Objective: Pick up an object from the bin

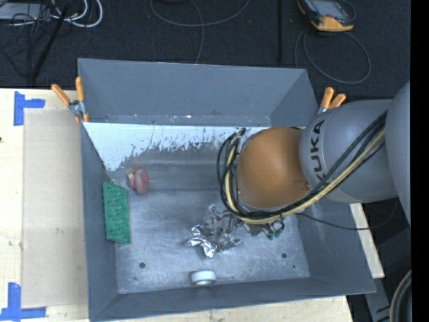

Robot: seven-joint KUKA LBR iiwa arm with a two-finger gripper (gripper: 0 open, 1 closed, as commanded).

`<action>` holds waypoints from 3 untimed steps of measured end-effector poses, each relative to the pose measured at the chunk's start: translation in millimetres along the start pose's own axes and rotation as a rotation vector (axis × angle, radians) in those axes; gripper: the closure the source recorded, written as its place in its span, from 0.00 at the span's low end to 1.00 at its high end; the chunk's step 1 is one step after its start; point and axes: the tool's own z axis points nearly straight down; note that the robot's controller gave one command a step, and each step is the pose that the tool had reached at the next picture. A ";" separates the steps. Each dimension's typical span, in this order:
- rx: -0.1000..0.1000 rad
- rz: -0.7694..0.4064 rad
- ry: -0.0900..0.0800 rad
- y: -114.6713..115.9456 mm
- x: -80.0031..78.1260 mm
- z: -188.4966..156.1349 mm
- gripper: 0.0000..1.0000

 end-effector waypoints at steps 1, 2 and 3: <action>-0.001 0.265 0.014 -1.5 -48.3 -95.6 1.00; -0.006 0.022 0.023 12.9 -55.9 -60.1 1.00; -0.005 0.024 0.020 8.1 -54.9 -62.1 1.00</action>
Offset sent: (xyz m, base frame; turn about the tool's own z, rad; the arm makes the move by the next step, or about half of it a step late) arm 0.0389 0.0209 0.0941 0.2654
